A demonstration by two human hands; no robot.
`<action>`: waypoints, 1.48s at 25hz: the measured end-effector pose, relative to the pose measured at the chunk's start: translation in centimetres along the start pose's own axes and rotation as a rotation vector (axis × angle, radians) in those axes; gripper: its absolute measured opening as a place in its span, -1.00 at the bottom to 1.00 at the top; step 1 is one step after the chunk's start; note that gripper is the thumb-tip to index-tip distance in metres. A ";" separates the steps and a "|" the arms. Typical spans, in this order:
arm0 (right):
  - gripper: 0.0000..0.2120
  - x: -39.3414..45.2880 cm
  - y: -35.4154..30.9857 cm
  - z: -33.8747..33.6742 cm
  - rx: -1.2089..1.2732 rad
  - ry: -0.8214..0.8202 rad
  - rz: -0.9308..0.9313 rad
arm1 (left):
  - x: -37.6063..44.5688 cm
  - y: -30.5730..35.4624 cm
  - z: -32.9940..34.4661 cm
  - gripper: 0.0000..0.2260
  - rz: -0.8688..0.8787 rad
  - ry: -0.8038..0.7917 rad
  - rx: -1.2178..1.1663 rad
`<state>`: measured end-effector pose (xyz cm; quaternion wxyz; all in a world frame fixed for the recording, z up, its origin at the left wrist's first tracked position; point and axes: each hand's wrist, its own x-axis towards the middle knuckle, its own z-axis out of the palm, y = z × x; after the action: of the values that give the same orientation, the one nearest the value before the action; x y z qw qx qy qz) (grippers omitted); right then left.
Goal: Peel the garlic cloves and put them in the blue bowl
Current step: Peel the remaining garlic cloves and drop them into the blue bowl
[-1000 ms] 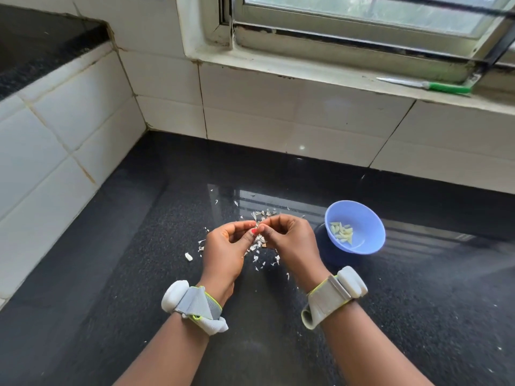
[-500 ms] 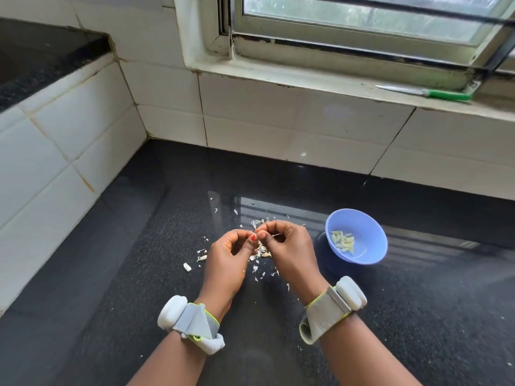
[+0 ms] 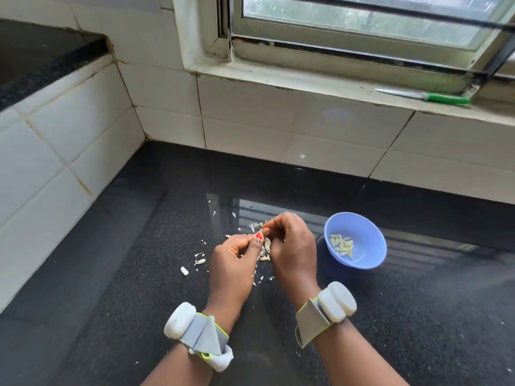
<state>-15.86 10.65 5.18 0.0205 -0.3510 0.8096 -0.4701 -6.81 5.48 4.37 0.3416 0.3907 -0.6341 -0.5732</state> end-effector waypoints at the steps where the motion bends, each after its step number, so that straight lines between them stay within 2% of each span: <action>1: -0.69 0.0 0.1 0.0 -0.010 0.034 -0.028 | 0.0 0.2 0.2 -0.90 -0.013 -0.010 -0.029; 4: -0.71 -0.1 0.2 0.0 -0.020 0.086 -0.064 | 0.3 0.9 0.3 -0.88 -0.065 -0.041 -0.124; 6: -0.70 -0.1 0.1 0.0 -0.007 0.036 -0.081 | 0.7 1.1 0.0 -0.87 -0.081 -0.039 -0.137; 10: -0.74 0.1 0.1 -0.2 0.150 -0.146 0.004 | 1.6 0.5 -1.1 -0.86 0.043 -0.032 0.159; 13: -0.70 0.5 0.8 -0.7 0.205 -0.237 -0.015 | 1.5 0.4 -1.3 -0.84 0.007 -0.094 0.223; 17: -0.69 1.2 1.4 -1.1 0.088 -0.231 -0.208 | 1.5 1.3 -1.5 -0.76 -0.275 -0.257 -0.087; 20: -0.72 0.9 0.8 -0.8 0.152 -0.204 -0.158 | 1.5 2.0 -1.7 -0.75 -0.366 -0.260 -0.214; 23: -0.84 0.2 0.5 -0.6 0.246 -0.187 0.050 | 1.4 2.5 -1.6 -0.79 -0.301 -0.158 -0.206; 26: -0.92 -0.2 0.4 -0.7 0.297 -0.132 0.163 | 1.3 2.4 -1.4 -0.84 -0.272 -0.078 -0.178; 37: -0.90 0.1 -0.3 -1.7 0.344 -0.296 0.121 | 1.3 1.7 -1.8 -0.82 -0.012 -0.073 0.154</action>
<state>-16.37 11.82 6.38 0.2268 -0.3585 0.7251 -0.5424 -6.02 3.61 6.26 0.2838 0.3986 -0.6858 -0.5387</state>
